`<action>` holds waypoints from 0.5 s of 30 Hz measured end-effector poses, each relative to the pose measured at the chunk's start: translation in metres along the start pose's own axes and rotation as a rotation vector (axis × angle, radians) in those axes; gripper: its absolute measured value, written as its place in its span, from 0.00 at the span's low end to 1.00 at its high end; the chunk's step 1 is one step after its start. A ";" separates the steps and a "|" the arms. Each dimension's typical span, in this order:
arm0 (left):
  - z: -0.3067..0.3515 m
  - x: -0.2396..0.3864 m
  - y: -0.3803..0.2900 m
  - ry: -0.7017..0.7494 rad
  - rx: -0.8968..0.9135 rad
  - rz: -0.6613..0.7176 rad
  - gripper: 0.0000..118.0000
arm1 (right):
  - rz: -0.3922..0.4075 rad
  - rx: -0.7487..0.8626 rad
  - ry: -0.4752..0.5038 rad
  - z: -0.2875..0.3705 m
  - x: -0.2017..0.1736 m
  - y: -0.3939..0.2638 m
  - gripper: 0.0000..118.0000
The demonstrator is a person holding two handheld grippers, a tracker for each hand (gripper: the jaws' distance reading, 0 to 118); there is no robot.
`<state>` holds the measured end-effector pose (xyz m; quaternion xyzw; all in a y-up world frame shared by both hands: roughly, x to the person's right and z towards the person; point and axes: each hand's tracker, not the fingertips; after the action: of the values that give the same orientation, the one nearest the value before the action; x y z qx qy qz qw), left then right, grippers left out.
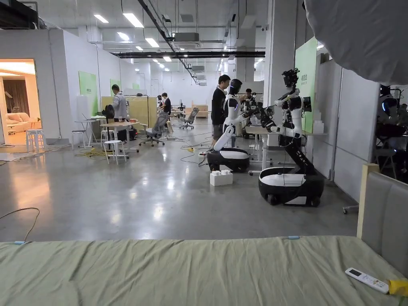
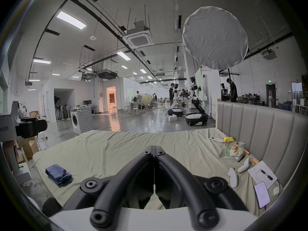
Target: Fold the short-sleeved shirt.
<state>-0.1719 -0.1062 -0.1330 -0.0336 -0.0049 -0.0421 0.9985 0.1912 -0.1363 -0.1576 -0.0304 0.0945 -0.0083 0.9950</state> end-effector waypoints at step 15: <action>-0.001 -0.001 0.001 -0.003 0.000 0.004 0.01 | 0.009 -0.003 0.014 0.001 -0.004 0.003 0.00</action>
<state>-0.1727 -0.1056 -0.1336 -0.0338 -0.0061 -0.0401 0.9986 0.1878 -0.1334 -0.1557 -0.0314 0.1014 -0.0038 0.9943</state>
